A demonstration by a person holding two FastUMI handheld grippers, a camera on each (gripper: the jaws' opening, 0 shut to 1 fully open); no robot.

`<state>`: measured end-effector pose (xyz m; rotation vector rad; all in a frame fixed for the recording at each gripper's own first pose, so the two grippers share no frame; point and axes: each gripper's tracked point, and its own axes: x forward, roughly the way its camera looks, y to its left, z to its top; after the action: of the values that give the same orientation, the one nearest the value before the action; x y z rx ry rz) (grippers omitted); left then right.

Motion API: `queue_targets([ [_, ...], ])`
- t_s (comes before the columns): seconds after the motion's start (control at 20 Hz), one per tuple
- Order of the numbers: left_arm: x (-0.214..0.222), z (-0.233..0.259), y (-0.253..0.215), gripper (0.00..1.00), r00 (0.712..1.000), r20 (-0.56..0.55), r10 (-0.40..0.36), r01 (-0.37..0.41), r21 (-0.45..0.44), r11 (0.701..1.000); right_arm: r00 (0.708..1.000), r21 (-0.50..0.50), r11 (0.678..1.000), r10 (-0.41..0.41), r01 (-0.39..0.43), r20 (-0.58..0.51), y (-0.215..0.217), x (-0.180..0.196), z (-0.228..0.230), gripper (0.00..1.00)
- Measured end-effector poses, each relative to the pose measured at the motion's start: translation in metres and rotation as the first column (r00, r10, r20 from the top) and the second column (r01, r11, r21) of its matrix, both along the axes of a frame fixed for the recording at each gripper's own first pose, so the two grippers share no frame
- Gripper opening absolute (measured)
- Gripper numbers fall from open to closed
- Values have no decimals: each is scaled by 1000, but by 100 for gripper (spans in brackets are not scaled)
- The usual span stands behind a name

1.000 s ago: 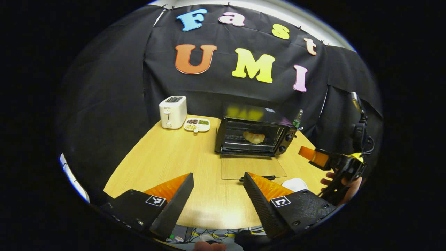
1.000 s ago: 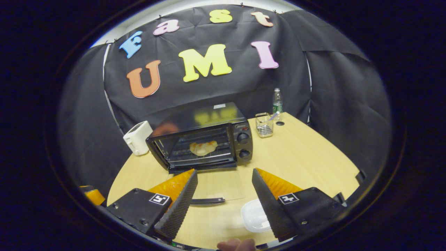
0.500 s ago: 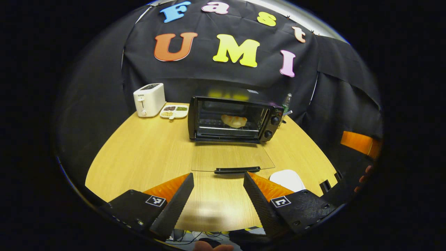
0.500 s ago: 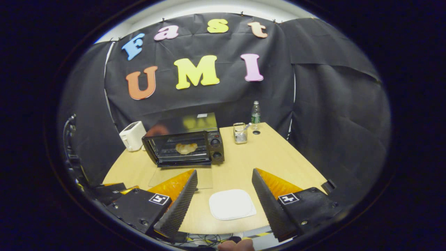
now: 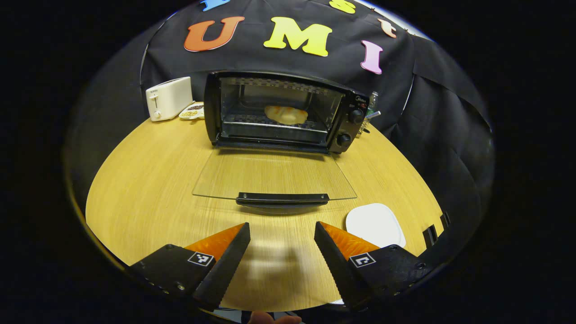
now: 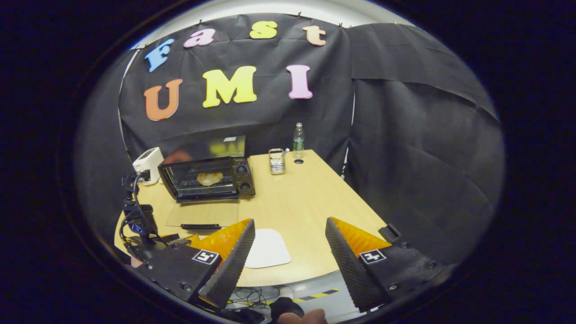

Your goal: Open the electric oven with the left hand, put the food in, and close the electric oven.

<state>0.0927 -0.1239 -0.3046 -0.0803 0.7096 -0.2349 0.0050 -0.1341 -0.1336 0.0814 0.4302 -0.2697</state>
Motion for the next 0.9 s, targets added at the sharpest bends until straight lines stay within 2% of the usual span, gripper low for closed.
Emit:
queue_targets([
  [0.2,12,-24,-11,94,1000,-17,0,1,31,1000,999,-13,999,-42,42,-35,-27,-12,-9,98],
  [0.4,24,-42,-8,94,998,-47,36,-33,71,997,996,3,997,-71,72,-58,-44,-9,-13,97],
  [0.7,41,-46,-5,94,998,-44,51,-46,118,992,997,16,999,-44,45,-62,-43,6,-12,98],
  [0.9,43,-43,-6,93,998,-39,50,-45,117,992,997,30,999,-37,39,-61,-42,9,-11,97],
])
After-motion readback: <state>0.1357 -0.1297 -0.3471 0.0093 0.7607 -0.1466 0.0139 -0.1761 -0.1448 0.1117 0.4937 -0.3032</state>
